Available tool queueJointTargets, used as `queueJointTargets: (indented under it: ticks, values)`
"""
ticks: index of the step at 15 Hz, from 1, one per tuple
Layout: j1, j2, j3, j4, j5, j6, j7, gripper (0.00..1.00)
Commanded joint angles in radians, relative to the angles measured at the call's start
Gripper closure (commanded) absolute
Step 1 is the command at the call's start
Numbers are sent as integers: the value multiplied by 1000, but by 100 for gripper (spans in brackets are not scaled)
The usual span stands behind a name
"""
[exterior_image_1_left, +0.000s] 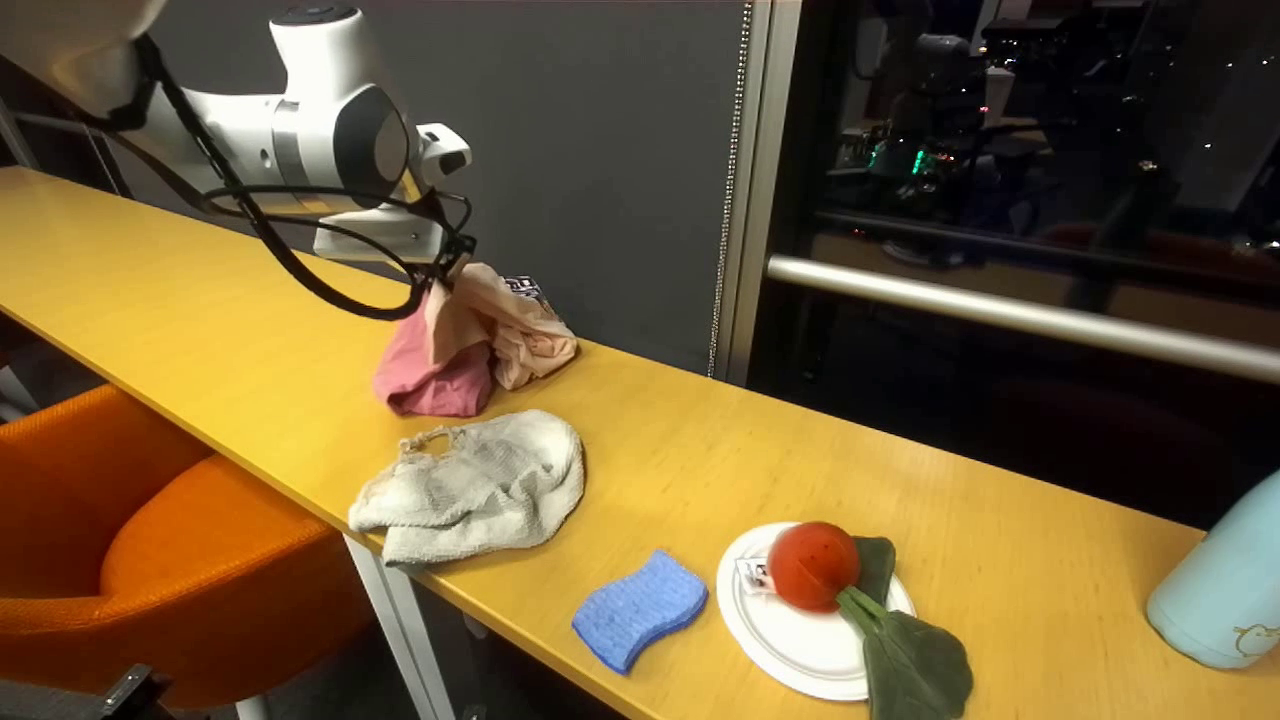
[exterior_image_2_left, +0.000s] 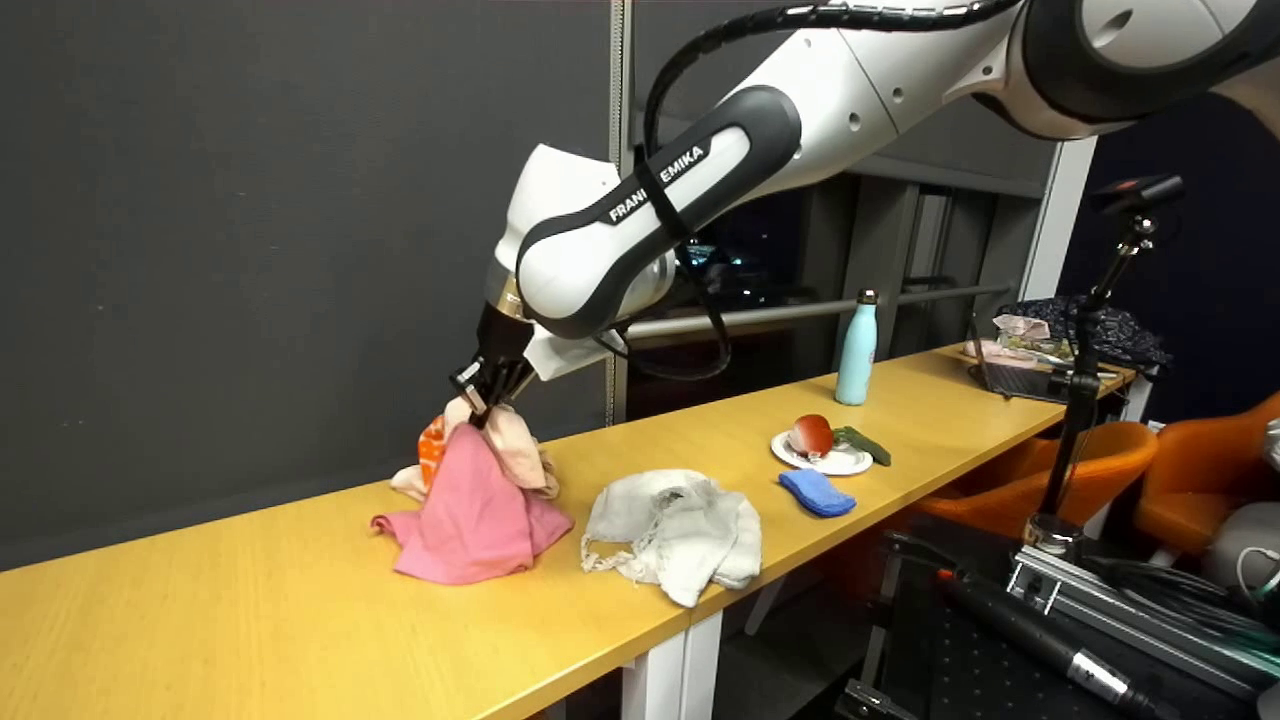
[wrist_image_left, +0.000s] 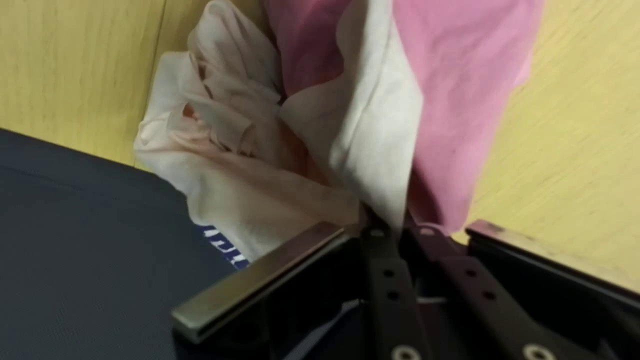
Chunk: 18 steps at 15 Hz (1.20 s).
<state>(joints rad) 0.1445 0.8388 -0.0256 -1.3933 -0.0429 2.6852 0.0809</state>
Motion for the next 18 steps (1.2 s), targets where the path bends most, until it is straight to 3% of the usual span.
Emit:
queueJointTargets:
  ticks: [1, 9, 18]
  values:
    - [26, -88, -56, -8, -48, -50, 42, 99]
    - [22, -300, -140, -89, -151, -204, 111, 99]
    - [-37, -447, -249, -344, -352, -225, 233, 99]
